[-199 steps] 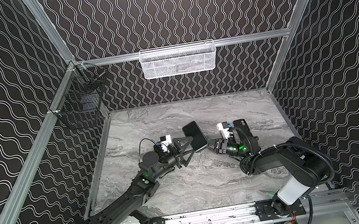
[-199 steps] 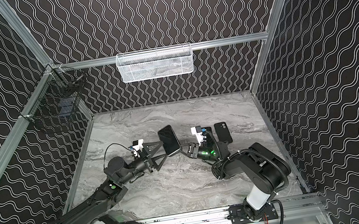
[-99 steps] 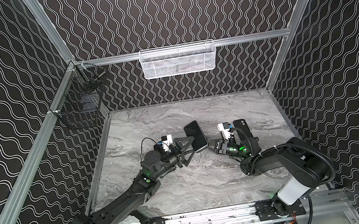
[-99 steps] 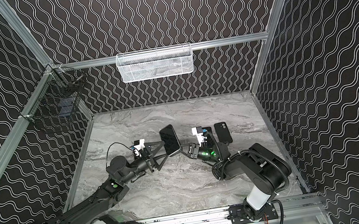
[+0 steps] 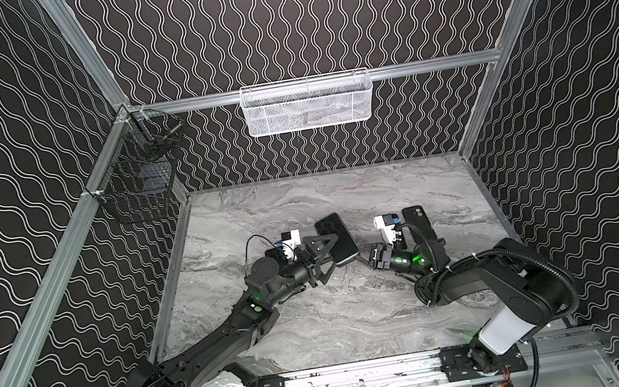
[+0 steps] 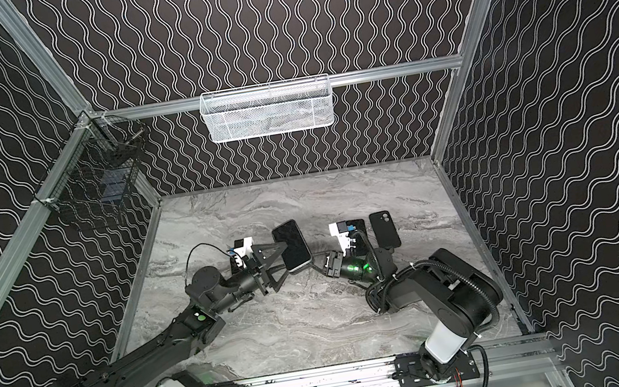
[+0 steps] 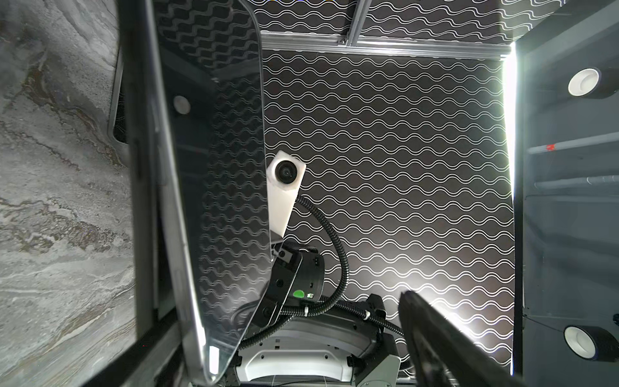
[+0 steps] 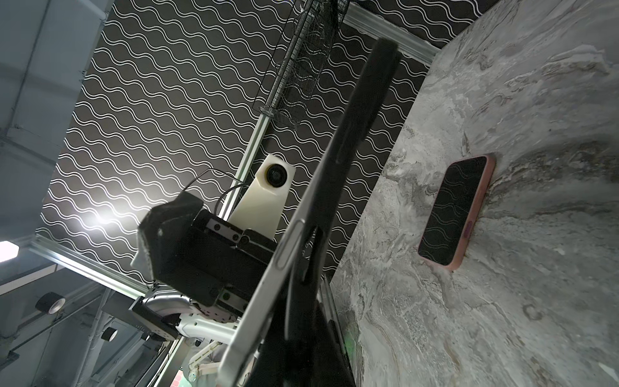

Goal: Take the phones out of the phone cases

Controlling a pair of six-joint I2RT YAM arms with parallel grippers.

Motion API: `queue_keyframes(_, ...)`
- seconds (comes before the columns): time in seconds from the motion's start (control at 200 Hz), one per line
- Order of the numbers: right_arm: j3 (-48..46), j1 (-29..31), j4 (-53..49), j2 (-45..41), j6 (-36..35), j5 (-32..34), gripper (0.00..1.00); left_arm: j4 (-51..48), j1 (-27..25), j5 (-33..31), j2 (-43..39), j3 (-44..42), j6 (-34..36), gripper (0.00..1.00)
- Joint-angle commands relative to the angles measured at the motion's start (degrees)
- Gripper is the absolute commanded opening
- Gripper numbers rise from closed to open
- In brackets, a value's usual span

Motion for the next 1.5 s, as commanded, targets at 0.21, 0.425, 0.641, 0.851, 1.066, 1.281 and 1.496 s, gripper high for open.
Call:
queue_keyframes(0.21, 0.04, 0.57, 9.86, -0.62, -0.30, -1.88, 0.12, 3.73, -0.06, -1.25, 1.52, 0.73, 1.01, 0.82)
queue_keyframes(0.425, 0.48, 1.37, 9.91, -0.25, -0.53, -1.90, 0.12, 6.70, -0.06, -1.22, 3.81, 0.12, 0.15, 0.75)
queue_keyframes(0.641, 0.52, 1.69, 9.91, 0.26, -0.72, -1.62, 0.12, 11.05, -0.06, -1.08, 6.26, -0.98, -1.37, 0.58)
queue_keyframes(0.851, 0.56, 1.68, 9.89, 0.81, -0.78, -1.44, 0.12, 11.59, -0.06, -1.43, 6.22, -1.73, -1.65, 0.39)
queue_keyframes(1.066, 0.10, 1.66, 9.91, 0.51, -0.78, -0.71, 0.12, 8.79, -0.06, -1.39, 4.75, -1.05, -0.49, 0.10)
queue_keyframes(1.281, -1.56, 1.68, 9.89, -0.29, -0.99, 1.52, 0.12, 7.62, -0.06, -1.30, 3.52, -0.93, -0.22, 0.00)
queue_keyframes(1.496, -3.68, 2.31, 9.87, 0.61, -1.71, 4.23, 0.12, 5.45, -0.05, -2.04, 1.06, -0.52, 0.28, 0.00)
